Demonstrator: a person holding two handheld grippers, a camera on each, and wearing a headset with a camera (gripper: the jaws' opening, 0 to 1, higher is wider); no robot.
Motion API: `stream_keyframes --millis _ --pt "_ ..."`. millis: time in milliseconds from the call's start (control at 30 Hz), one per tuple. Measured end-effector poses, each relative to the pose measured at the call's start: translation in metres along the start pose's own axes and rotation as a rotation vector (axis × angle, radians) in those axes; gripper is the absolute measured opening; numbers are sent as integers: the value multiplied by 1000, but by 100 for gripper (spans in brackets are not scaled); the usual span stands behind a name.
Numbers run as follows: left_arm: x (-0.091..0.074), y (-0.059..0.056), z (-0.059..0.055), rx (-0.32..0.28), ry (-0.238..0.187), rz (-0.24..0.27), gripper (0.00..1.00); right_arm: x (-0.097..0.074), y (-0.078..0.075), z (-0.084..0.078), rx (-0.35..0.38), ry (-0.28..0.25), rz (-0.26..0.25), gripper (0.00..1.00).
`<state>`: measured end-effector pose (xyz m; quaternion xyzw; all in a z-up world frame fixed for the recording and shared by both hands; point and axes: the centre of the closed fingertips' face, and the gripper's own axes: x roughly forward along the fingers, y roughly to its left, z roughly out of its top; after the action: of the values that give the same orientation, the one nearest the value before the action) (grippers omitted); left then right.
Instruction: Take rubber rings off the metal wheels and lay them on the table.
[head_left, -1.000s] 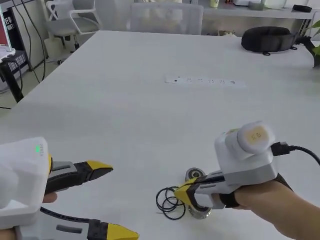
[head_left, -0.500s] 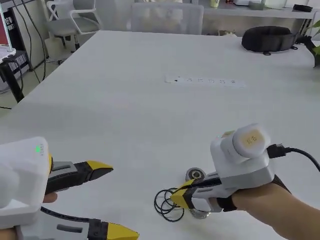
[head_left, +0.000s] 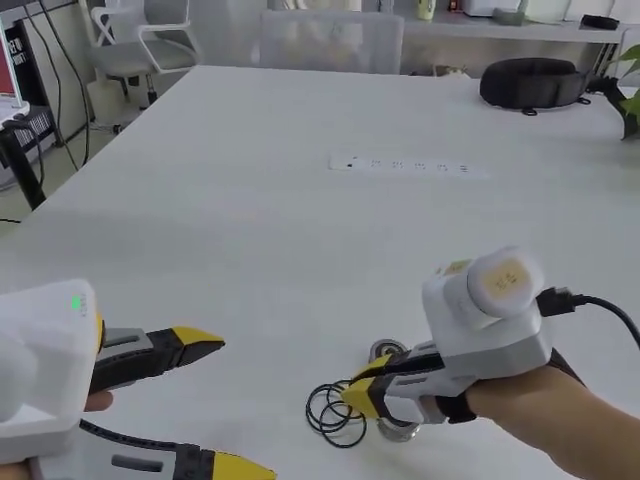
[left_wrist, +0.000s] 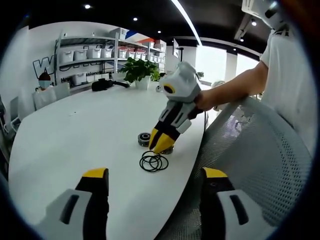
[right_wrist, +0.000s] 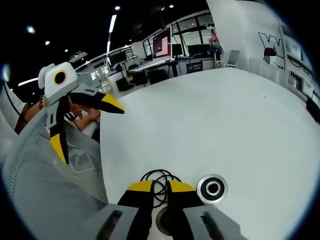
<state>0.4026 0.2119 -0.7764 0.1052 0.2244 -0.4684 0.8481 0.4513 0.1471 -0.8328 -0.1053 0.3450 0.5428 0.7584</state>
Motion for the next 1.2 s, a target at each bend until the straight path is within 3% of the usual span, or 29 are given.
stream_keyframes --millis 133,733,1000,1200 --pt "0 0 0 1 0 -1 72 -2 6 4 -32 -12 22 14" --pt "0 -1 -1 7 5 -10 73 -8 35 15 -197 20 78 42" --pt "0 -1 0 8 -2 -9 73 -17 42 23 -214 4 84 47" --pt "0 -1 1 10 -5 -9 73 -32 43 32 -191 -37 72 53"
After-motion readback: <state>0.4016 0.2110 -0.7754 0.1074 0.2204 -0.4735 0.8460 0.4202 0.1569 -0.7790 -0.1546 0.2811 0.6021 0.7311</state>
